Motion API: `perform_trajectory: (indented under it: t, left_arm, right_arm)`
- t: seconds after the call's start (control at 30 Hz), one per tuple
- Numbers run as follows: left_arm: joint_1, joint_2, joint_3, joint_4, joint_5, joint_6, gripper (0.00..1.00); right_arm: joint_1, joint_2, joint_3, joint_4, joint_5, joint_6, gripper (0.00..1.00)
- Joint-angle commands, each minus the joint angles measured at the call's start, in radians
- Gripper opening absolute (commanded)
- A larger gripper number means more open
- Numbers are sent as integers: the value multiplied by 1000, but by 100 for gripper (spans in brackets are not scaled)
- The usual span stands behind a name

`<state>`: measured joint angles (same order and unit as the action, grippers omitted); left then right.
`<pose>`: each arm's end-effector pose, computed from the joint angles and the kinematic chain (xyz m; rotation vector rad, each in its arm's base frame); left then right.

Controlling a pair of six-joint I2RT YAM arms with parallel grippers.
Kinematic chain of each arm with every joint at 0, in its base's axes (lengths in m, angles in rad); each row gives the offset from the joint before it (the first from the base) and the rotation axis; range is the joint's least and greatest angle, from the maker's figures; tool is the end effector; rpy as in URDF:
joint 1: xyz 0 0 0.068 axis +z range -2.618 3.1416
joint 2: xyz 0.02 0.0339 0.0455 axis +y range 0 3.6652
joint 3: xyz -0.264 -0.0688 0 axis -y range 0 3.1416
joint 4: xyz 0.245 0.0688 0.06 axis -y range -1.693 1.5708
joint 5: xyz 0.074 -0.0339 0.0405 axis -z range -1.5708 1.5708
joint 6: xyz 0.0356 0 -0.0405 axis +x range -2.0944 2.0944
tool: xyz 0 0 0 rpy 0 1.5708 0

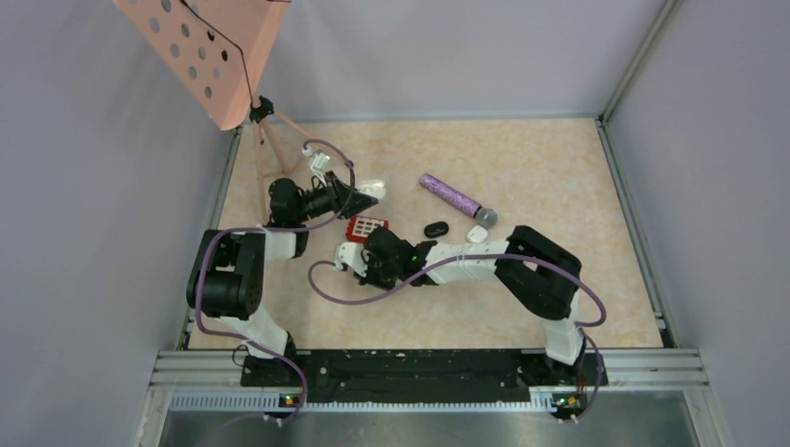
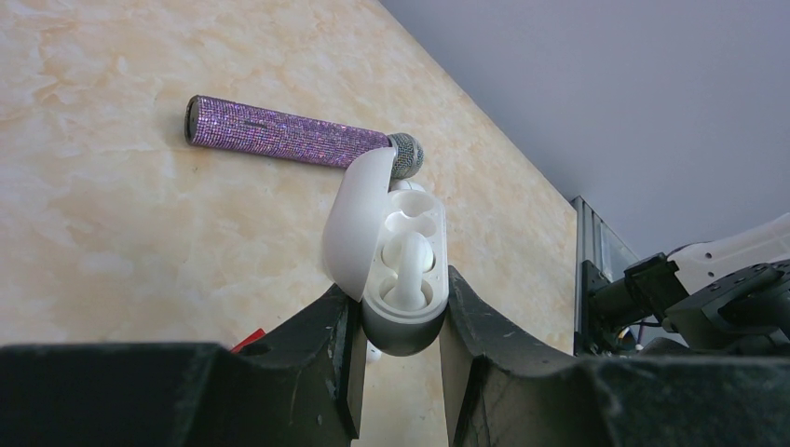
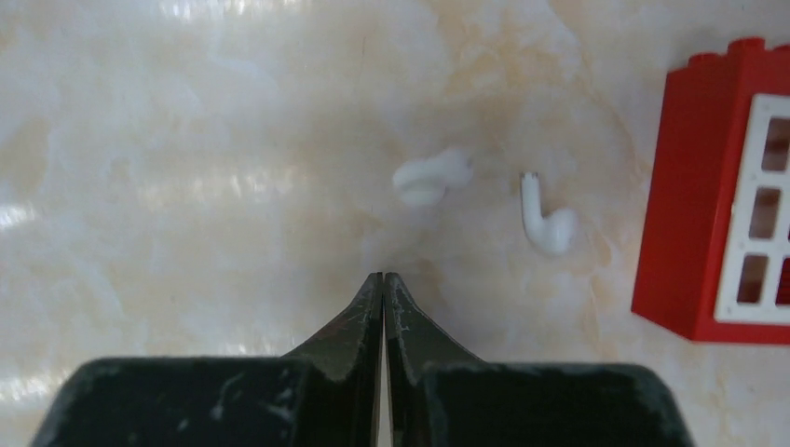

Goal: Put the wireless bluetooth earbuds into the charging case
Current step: Adjust the earbud at the center of the board.

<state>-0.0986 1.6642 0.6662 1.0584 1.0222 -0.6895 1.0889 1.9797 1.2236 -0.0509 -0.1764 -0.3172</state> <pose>0.3157 -0.0618 0.2086 0.4106 1.6648 -1.3636 0.1890 0.3749 0.1525 -1.6421 1.8037 0.5682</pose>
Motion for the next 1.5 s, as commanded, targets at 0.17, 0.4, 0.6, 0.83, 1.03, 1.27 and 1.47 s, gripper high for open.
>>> perform_trajectory:
  t: [0.17,0.4,0.6,0.83,1.03,1.27,1.47]
  left_arm:
    - [5,-23,17,43,-2,2,0]
    - [7,-37,18,17,-10,18,0]
    - [13,-52,23,-35,-31,48,0]
    - [24,-49,22,-38,-31,44,0]
    - [31,-45,19,-35,-33,42,0]
    - [34,-46,15,-32,-33,39,0]
    - [36,-56,10,-38,-32,46,0]
  right_arm:
    - [8,-211,-152,-105,63,-338,1]
    - [7,-193,-112,-94,25,-378,8]
    - [7,-109,-13,-12,12,-324,26]
    - [-2,2,116,44,-39,-261,29]
    - [-12,48,142,110,-76,-181,30]
    - [-16,87,165,116,-124,-116,32]
    - [-26,125,196,108,-123,-76,35]
